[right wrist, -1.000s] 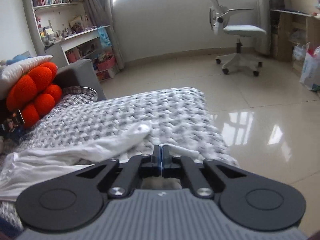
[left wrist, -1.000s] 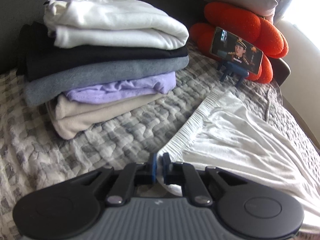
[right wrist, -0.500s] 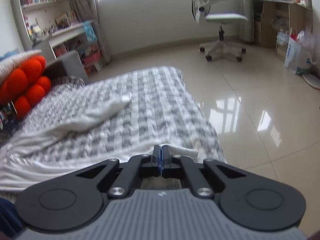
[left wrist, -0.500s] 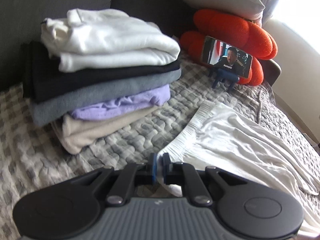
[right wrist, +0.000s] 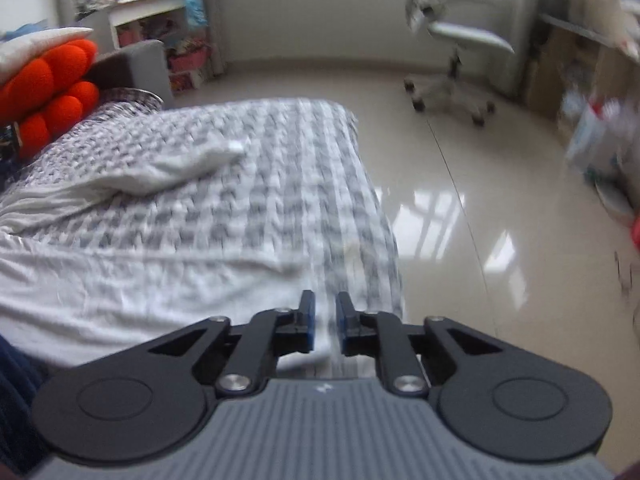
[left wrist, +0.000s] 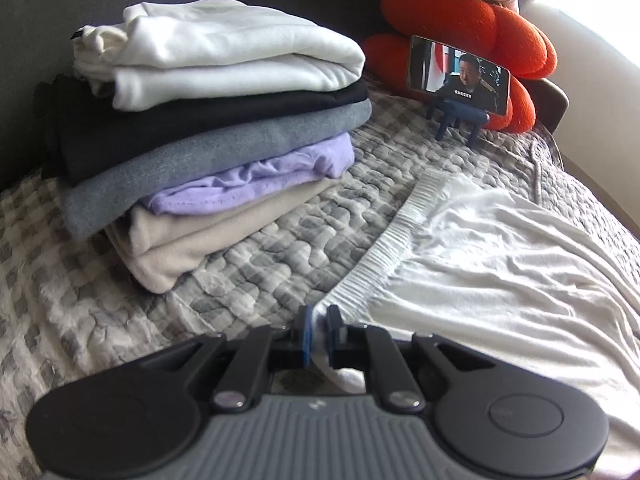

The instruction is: Fold clothes

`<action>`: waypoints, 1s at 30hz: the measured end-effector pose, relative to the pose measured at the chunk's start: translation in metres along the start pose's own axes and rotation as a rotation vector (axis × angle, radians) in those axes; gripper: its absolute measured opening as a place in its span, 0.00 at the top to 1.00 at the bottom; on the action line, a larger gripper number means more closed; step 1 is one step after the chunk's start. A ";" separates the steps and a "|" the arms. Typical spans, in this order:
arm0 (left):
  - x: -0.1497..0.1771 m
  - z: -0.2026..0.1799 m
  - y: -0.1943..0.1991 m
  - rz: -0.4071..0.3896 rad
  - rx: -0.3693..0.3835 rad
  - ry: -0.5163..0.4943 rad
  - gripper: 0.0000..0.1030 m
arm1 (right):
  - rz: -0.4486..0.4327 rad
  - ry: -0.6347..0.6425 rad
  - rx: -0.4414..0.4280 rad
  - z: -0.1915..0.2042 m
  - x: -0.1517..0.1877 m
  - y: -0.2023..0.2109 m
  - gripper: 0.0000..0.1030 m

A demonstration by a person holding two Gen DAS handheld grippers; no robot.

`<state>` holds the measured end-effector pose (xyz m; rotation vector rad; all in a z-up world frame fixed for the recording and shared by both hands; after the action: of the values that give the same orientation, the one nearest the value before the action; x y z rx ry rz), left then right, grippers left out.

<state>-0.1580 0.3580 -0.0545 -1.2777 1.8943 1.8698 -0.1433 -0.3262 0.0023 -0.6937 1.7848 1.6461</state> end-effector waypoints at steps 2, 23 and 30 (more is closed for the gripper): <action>0.001 0.000 0.001 -0.006 -0.001 -0.003 0.92 | -0.001 0.086 -0.026 0.007 -0.009 -0.016 0.49; 0.007 -0.001 0.006 -0.082 -0.004 -0.072 0.87 | 0.027 0.083 -0.016 0.013 -0.011 -0.071 0.96; -0.009 -0.004 0.030 -0.114 -0.044 -0.115 0.57 | -0.050 0.187 -0.003 0.029 -0.039 -0.056 0.46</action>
<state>-0.1710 0.3537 -0.0256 -1.2352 1.6957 1.8931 -0.0738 -0.3037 -0.0078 -0.9126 1.8777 1.5950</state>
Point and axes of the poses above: each gripper's, at about its wrist camera, not at the fingertips, and y roughly against the way its jaws point, z to its left, x to its underside, the point moved 8 cm from there along -y, roughly the way its jaws point, and after that the axes turned 3 degrees about x, right-handed, at the moved point
